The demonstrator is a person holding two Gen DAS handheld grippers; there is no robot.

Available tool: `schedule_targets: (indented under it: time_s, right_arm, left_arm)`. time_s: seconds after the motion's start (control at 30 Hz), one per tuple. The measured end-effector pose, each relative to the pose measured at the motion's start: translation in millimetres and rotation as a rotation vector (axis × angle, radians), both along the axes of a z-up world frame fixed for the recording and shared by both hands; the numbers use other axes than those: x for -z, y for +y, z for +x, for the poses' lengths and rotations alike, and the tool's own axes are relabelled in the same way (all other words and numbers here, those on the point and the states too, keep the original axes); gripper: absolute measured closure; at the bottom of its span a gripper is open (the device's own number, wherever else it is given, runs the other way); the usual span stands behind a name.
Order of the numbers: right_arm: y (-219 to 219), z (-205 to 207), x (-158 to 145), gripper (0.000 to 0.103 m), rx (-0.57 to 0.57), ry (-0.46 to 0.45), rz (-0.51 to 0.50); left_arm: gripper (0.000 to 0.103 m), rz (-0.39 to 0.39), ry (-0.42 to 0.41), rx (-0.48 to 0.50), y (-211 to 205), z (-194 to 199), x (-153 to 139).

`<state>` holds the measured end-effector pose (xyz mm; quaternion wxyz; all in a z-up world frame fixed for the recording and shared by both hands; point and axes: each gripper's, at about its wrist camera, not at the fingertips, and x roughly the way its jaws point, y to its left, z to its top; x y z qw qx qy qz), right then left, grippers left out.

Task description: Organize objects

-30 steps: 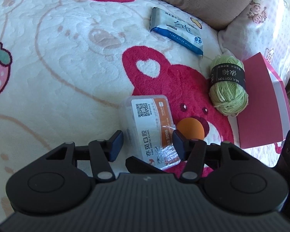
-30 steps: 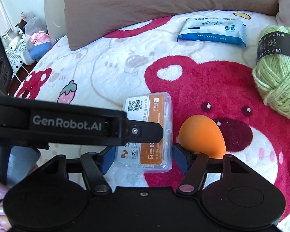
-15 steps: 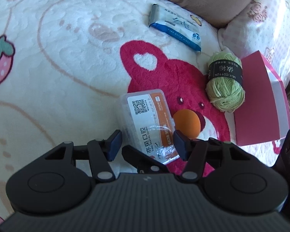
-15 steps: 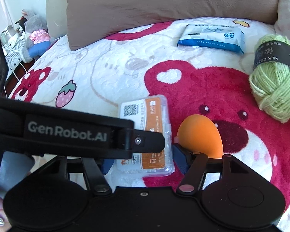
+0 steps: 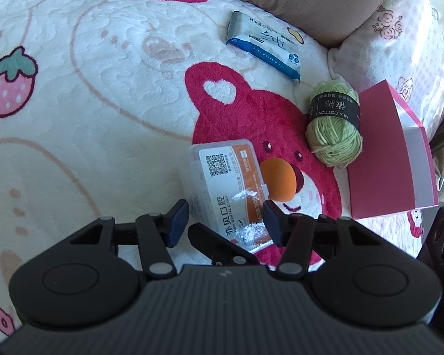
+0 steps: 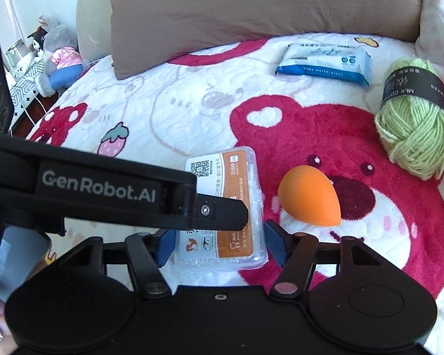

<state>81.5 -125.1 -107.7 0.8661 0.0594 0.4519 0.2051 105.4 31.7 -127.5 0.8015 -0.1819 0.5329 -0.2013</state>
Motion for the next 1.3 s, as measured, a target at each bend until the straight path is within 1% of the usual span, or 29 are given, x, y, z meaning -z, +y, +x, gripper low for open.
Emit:
schedule_targets:
  time_s: [0.2, 0.27, 0.43, 0.7, 0.83, 0.97, 1.2, 1.3]
  right_arm:
    - [-2.0, -6.6, -5.9, 0.035, 0.032, 0.039, 0.018]
    - [-2.3, -11.0, -7.2, 0.035, 0.034, 0.047, 0.012]
    - [-1.1, -19.4, -12.0, 0.035, 0.026, 0.073, -0.017]
    - [-5.6, -31.7, -34.6, 0.035, 0.035, 0.072, -0.055]
    - [-12.5, -37.5, -45.5, 0.035, 0.045, 0.063, -0.071]
    - [-25.8, -44.4, -58.0, 0.035, 0.074, 0.062, -0.074]
    - [-49.4, -58.8, -70.7, 0.035, 0.11, 0.087, -0.085]
    - [-57.4, -66.9, -75.7, 0.035, 0.115, 0.084, -0.091]
  left_arm:
    - [0.052, -0.04, 0.011, -0.002, 6.4, -8.8, -1.9]
    - [0.054, -0.048, 0.018, -0.004, 7.7, -13.3, -1.3]
    - [0.055, -0.066, 0.036, -0.011, 8.5, -24.5, -1.5]
    - [0.054, -0.103, 0.039, 0.001, 5.6, -35.3, -19.6]
    - [0.053, -0.101, 0.033, 0.02, -4.1, -39.9, -30.9]
    - [0.054, -0.115, 0.034, 0.046, -16.4, -44.8, -41.5]
    - [0.053, -0.111, 0.064, 0.09, -42.4, -56.2, -53.4]
    - [0.053, -0.114, 0.071, 0.111, -49.1, -61.6, -59.6]
